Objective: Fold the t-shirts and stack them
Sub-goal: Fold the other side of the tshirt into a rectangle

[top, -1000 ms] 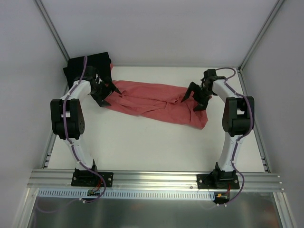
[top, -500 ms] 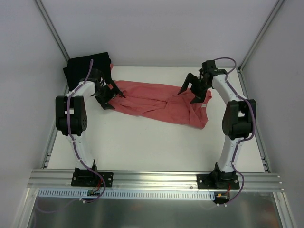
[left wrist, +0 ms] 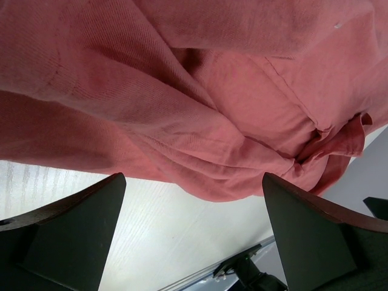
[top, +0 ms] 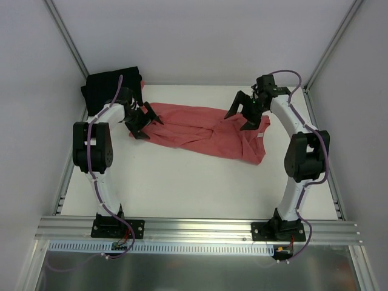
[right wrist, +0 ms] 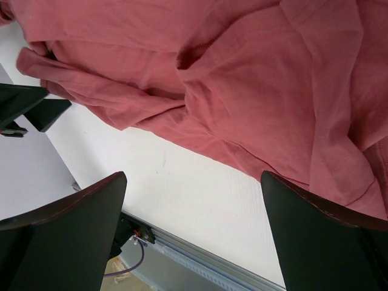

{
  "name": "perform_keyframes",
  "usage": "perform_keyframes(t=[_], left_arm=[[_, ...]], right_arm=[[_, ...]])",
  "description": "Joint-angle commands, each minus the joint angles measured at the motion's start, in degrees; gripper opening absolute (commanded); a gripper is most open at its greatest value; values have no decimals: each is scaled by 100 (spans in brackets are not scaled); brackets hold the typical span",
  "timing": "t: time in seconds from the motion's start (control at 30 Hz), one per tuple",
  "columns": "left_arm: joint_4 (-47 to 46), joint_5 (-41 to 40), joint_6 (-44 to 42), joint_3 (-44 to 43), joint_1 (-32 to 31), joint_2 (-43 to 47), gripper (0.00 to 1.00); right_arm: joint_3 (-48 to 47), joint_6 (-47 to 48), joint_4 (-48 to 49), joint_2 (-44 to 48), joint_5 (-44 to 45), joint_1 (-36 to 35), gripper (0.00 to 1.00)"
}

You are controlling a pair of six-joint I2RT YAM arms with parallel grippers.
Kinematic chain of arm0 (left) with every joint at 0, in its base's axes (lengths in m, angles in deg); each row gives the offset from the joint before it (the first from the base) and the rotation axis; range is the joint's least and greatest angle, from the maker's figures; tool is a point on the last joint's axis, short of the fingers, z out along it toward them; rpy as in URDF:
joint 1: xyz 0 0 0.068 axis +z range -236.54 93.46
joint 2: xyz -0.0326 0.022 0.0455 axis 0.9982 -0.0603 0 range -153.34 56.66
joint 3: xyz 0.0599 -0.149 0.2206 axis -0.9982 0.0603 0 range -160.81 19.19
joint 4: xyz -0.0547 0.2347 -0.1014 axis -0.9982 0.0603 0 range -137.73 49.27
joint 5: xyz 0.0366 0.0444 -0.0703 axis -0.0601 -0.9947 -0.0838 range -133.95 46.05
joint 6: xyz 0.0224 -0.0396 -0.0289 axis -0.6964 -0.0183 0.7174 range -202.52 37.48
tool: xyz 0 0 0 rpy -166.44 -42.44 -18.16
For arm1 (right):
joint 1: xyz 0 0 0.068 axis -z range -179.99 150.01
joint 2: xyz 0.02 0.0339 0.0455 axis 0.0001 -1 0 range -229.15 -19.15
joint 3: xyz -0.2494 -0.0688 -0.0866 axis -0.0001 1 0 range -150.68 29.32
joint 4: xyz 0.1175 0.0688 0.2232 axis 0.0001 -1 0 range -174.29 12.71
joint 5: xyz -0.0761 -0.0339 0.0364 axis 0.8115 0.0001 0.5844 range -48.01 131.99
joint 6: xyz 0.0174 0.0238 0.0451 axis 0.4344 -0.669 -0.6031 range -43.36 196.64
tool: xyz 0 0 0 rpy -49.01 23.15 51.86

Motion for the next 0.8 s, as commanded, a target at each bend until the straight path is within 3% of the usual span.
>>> perform_keyframes(t=[0.0, 0.33, 0.77], left_arm=[[34, 89, 5, -102, -19, 35, 99], [253, 45, -101, -295, -19, 0, 99], [420, 19, -171, -577, -19, -123, 99]], right_arm=[[361, -56, 159, -116, -179, -123, 100], [740, 76, 195, -705, -30, -193, 100], [784, 664, -596, -477, 1596, -158, 99]])
